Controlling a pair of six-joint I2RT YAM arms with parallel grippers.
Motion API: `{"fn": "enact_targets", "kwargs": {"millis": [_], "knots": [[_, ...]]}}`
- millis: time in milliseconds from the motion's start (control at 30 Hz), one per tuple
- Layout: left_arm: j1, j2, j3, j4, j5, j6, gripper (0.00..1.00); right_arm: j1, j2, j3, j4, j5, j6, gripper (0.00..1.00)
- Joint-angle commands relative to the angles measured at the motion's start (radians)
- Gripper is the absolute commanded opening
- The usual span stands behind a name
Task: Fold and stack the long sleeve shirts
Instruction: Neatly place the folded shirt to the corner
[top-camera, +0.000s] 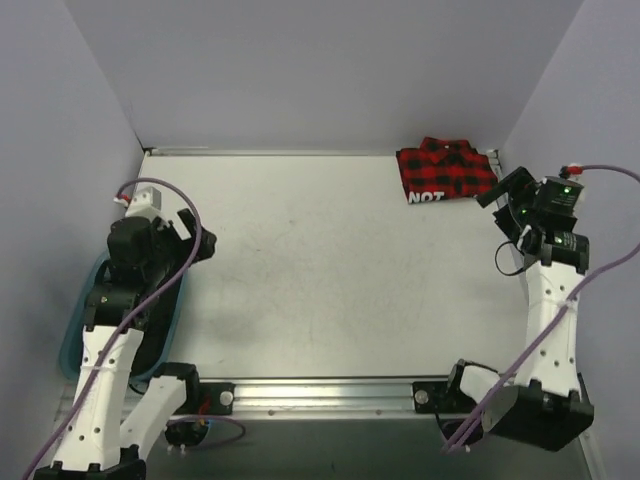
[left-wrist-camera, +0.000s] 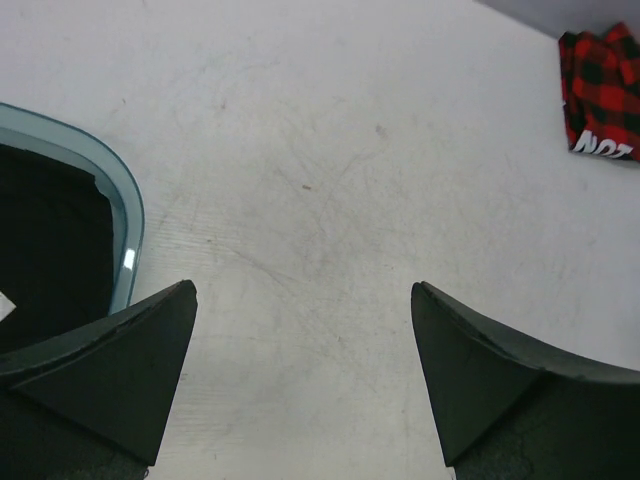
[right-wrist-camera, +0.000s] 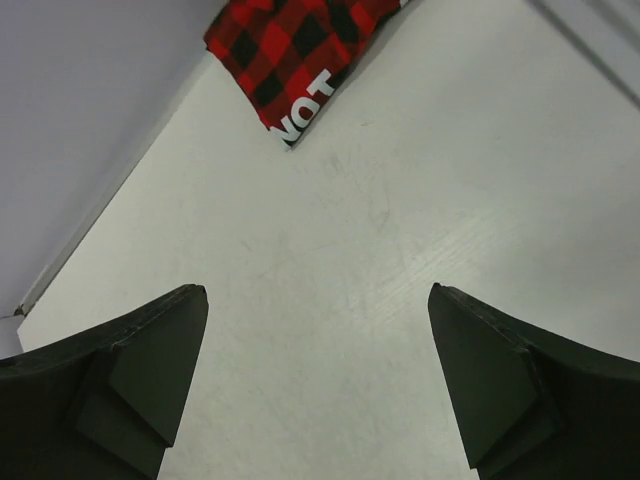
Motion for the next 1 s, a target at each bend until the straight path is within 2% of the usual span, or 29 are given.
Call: {"fn": "enact_targets", "kwargs": {"millis": [0,100,167,300,333,467,667,967], "knots": [[0.009,-0.104,0.168,-0.224,-0.052,0.052,0.97,-0.002,-0.225,0.027,-0.347,0.154,-0.128,0.99],[0.002,-0.215,0.249,-0.379,-0.11,0.044,0.97,0.007,-0.431,0.059,-0.436,0.207,-0.151,0.99],[-0.043,-0.256,0.274,-0.459,-0.182,0.009,0.97,0.07,-0.571,0.047,-0.467,0.28,-0.131,0.99],[-0.167,-0.417,0.214,-0.526,-0.267,-0.059,0.97,0.258,-0.747,-0.019,-0.533,0.354,-0.074,0.99],[-0.175,-0.489,0.215,-0.539,-0.293,-0.062,0.98,0.277,-0.784,-0.031,-0.536,0.368,-0.085,0.99],[-0.192,-0.615,0.238,-0.608,-0.345,-0.022,0.97,0.334,-0.995,-0.083,-0.533,0.408,-0.152,0.99],[-0.196,-0.729,0.194,-0.632,-0.37,-0.011,0.97,0.34,-1.153,-0.139,-0.52,0.391,-0.223,0.98],[-0.198,-0.85,0.102,-0.537,-0.374,-0.033,0.97,0.346,-1.171,-0.159,-0.481,0.362,-0.237,0.98]]}}
